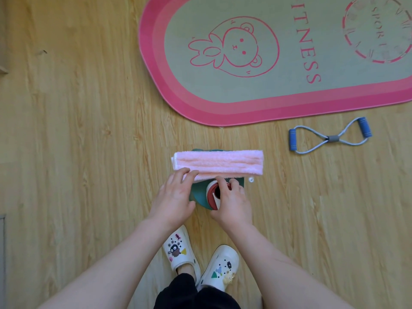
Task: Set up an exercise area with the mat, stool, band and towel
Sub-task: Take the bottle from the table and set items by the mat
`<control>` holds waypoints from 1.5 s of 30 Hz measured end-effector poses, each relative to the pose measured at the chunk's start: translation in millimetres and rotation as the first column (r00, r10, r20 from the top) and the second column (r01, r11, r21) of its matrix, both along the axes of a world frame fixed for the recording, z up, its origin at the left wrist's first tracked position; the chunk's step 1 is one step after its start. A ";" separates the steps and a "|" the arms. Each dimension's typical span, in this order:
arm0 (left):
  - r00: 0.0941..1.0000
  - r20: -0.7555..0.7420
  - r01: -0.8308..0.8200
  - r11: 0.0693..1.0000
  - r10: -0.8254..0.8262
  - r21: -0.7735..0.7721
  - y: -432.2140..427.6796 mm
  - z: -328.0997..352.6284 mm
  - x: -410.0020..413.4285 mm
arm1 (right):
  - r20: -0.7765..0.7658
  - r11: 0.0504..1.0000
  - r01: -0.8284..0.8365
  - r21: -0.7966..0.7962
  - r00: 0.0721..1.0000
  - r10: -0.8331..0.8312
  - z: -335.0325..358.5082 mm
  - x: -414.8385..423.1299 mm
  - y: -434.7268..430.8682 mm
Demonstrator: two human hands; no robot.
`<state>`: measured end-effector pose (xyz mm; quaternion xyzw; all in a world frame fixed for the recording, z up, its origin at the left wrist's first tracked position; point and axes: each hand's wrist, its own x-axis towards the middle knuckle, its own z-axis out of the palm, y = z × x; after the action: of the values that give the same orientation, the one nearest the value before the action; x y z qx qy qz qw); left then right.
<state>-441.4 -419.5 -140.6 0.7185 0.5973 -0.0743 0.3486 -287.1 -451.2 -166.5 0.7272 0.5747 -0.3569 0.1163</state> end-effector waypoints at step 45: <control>0.997 -0.047 0.077 0.956 -0.066 0.282 213.1 127.3 431.2 | 0.178 0.941 -0.016 0.339 0.983 -0.047 177.5 493.9 225.0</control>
<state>-10.3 -206.4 -13.3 0.7806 0.5817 -0.0140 0.2281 206.8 -226.2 10.9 0.7706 0.6085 -0.1853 0.0390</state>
